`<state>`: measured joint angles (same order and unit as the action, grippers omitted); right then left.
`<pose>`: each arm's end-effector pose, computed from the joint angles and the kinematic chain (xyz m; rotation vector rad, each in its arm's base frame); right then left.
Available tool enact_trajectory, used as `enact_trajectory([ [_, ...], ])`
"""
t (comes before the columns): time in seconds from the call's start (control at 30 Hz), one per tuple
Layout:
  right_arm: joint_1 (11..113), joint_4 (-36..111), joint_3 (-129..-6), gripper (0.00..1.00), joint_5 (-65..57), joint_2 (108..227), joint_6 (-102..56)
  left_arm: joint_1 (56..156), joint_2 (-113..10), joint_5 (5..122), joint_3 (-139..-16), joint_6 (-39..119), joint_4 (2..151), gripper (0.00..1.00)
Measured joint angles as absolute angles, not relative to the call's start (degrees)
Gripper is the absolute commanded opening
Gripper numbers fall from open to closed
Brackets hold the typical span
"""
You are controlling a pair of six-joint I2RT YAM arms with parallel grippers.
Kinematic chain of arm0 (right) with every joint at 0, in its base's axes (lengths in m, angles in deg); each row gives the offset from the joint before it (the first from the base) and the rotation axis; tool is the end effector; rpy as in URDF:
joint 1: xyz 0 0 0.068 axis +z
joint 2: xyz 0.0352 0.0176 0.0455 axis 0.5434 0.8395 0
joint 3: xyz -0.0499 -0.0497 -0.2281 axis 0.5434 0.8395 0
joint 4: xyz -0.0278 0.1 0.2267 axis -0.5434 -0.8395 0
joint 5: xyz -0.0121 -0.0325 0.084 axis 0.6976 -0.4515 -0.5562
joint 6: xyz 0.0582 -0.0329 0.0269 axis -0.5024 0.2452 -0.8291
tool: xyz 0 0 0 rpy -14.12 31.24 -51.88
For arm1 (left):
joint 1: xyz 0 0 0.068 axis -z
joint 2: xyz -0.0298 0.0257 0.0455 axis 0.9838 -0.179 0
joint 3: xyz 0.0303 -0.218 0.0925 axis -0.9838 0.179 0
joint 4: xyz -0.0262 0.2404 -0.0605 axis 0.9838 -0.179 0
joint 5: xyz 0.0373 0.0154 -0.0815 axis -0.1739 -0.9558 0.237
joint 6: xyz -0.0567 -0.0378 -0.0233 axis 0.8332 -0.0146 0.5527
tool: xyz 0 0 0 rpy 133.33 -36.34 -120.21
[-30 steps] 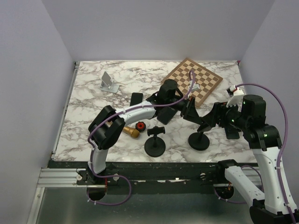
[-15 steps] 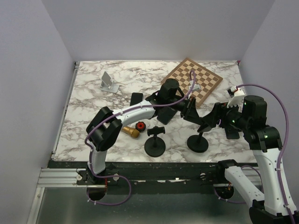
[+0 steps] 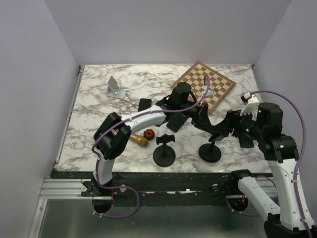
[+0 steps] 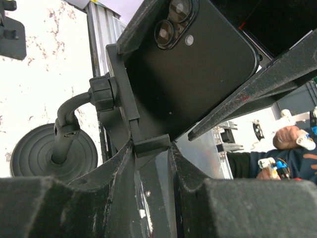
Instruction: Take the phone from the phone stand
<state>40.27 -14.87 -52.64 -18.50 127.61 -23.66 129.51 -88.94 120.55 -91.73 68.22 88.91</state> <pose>0.1505 0.0423 0.3268 -0.2251 2.1505 0.5702 0.2425 -0.3710 0.2545 1.1855 1.8546 -2.0018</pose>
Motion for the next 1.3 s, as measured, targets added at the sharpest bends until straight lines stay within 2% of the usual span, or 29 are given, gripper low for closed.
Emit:
enact_trajectory([
  [0.37,40.27,-15.06,-52.62,0.01,-20.77,127.59,-23.64,129.31,-89.92,124.38,-92.52,67.69,88.97,0.00],
  [0.5,42.45,-14.30,-53.47,0.01,-31.92,126.78,-29.80,129.84,-90.69,115.05,-92.34,65.00,88.73,0.00],
  [0.6,42.78,-14.47,-55.11,0.01,-34.67,125.86,-33.69,130.54,-90.60,108.14,-90.37,63.12,89.45,0.00],
  [1.07,42.76,-16.96,-62.50,0.01,-23.55,127.76,-41.15,131.08,-86.60,96.36,-85.33,61.84,89.13,0.00],
  [1.2,42.76,-16.92,-64.53,0.01,-21.21,129.88,-42.35,130.86,-84.06,92.38,-86.48,60.96,83.97,0.15],
  [1.3,42.76,-16.77,-66.98,0.01,-19.09,131.52,-43.03,129.95,-80.89,88.21,-87.31,60.24,78.79,0.31],
])
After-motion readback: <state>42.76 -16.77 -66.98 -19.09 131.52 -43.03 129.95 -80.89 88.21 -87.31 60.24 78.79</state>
